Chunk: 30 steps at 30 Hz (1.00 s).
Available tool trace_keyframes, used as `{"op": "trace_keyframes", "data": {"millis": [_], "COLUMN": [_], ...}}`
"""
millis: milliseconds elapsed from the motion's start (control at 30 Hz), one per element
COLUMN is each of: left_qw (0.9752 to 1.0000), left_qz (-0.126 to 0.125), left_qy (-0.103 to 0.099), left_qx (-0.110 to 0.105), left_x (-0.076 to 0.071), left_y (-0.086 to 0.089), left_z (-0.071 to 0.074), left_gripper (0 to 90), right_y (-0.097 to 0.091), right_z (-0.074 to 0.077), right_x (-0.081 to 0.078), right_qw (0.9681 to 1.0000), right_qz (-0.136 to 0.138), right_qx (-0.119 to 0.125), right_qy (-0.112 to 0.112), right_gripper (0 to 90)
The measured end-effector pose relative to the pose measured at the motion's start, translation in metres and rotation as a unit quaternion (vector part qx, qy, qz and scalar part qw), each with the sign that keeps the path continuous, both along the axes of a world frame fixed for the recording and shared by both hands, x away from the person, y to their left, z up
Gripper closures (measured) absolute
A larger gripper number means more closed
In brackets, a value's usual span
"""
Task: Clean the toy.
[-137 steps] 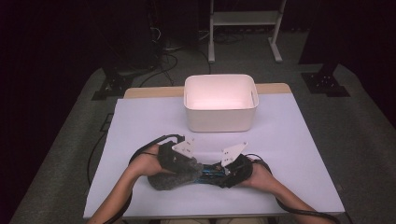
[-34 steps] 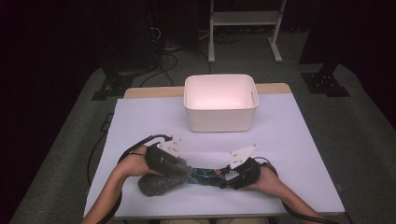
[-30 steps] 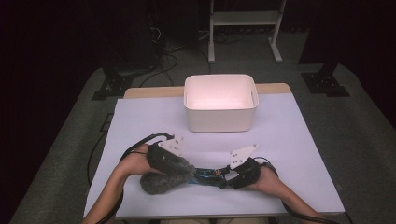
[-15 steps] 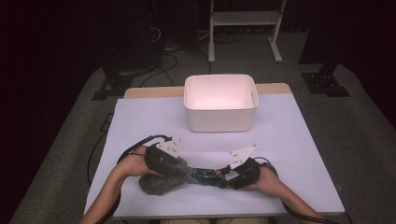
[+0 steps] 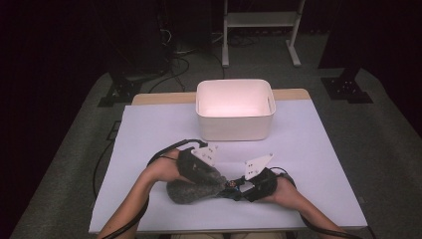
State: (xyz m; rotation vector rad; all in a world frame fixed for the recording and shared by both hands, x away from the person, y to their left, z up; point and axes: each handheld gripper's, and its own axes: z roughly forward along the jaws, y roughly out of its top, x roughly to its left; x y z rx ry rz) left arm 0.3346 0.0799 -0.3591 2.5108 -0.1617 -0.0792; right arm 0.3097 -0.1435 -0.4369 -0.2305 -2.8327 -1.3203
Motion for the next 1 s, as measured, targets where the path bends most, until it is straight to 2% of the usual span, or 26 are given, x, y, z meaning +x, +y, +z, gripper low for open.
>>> {"op": "trace_keyframes", "data": {"millis": [133,267,433,667,833,867,967,1000], "left_qw": [0.9999,0.9999,0.9998,0.999,0.9982,0.9979,0.9961,0.9956], "left_qz": [-0.006,0.0,0.016,0.042,0.059,0.064,0.086,0.093], "left_qy": [0.004,0.004,0.004,0.01,0.003,0.004,0.0,0.004], "left_qx": [0.012,0.014,0.014,-0.003,-0.006,-0.005,0.017,0.015], "left_x": [0.001,0.002,0.002,0.001,0.0,0.001,0.004,0.005], "left_y": [-0.009,-0.003,0.015,0.041,0.057,0.06,0.074,0.079], "left_z": [-0.007,-0.009,-0.008,-0.009,-0.007,-0.007,-0.01,-0.011], "left_gripper": [73.6,73.6,73.6,73.4,73.0,72.9,72.9,72.8], "right_y": [0.0,0.0,0.0,0.0,0.0,-0.001,-0.001,-0.001], "right_z": [0.0,0.0,0.0,0.0,-0.001,-0.001,-0.001,-0.001], "right_x": [0.0,0.001,0.001,0.0,0.0,0.001,0.001,0.001], "right_qw": [1.0,1.0,1.0,1.0,1.0,1.0,1.0,1.0], "right_qz": [0.002,0.003,0.002,0.002,0.0,0.002,0.002,0.002], "right_qx": [0.0,0.0,0.0,0.0,0.002,0.002,0.001,0.001], "right_qy": [-0.002,-0.005,-0.003,-0.004,-0.002,-0.003,-0.002,-0.003], "right_gripper": [57.4,57.4,57.4,57.4,57.4,57.4,57.4,57.4]}}
